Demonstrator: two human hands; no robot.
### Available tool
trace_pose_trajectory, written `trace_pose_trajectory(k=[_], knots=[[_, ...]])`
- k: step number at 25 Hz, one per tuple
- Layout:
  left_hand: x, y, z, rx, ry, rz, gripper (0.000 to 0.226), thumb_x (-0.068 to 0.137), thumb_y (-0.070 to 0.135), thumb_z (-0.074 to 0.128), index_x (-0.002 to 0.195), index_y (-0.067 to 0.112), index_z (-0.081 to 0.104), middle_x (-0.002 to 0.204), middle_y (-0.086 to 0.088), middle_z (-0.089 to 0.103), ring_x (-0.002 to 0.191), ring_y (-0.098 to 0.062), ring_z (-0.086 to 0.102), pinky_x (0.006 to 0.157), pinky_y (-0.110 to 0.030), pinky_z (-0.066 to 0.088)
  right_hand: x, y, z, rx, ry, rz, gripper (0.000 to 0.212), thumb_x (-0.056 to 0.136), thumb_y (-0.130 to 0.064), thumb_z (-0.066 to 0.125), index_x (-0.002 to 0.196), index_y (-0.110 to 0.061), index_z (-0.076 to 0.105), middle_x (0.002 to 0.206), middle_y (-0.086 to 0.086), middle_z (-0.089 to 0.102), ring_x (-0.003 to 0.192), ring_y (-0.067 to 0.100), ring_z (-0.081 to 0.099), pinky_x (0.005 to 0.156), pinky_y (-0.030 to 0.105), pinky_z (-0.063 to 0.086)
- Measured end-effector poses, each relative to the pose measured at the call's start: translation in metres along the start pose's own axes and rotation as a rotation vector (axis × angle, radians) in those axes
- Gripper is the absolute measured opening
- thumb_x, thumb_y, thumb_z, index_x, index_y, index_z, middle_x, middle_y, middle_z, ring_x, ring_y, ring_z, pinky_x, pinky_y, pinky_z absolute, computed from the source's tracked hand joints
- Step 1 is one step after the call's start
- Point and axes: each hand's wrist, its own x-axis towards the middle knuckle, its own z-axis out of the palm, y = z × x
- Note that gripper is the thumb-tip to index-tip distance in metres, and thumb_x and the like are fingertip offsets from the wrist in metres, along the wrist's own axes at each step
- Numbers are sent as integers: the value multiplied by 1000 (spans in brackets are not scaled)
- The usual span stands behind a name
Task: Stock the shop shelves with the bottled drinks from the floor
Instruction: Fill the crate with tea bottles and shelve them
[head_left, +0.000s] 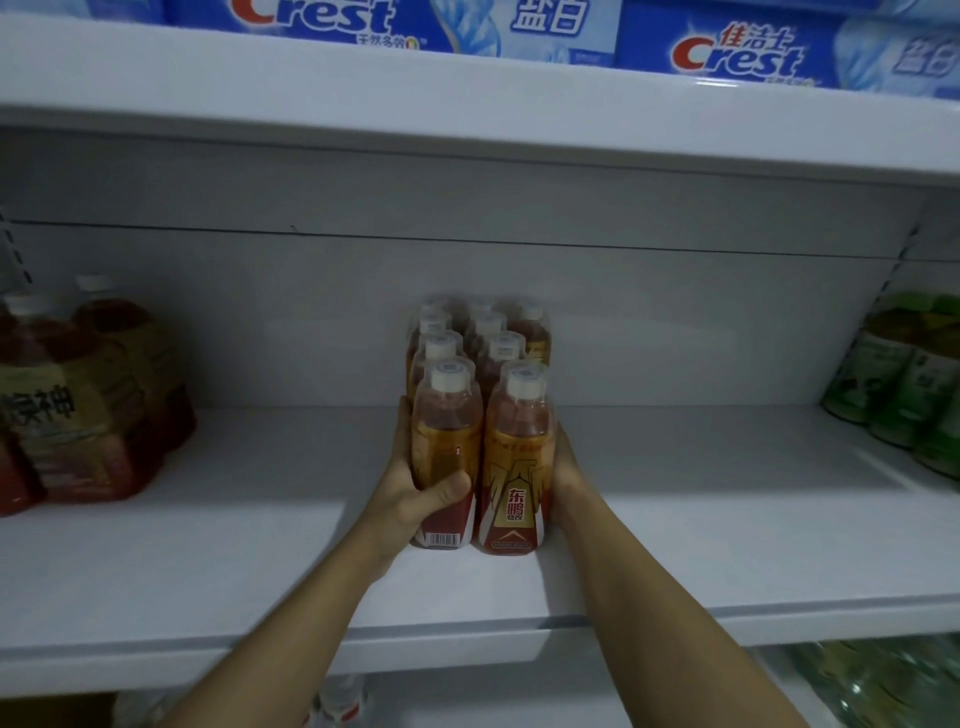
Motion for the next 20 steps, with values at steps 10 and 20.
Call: trace_pose_trajectory(k=[10,20], knots=[[3,-4,1,254,120,-37,135,40,50,94,150,39,16,128,9,61,112,-10,63,94,-40,54,14,9,-5,-109,60,8,73,96,-66,33,131,-7,58,121,23,66,113,39,63,104,55,45],[-17,13,8,244,163,-89,104,46,42,94,133,44,37,121,10,64,111,-13,63,91,-44,56,-3,7,-4,-131,26,-14,66,102,-57,20,108,-7,63,86,11,77,77,21,75,63,30,60]])
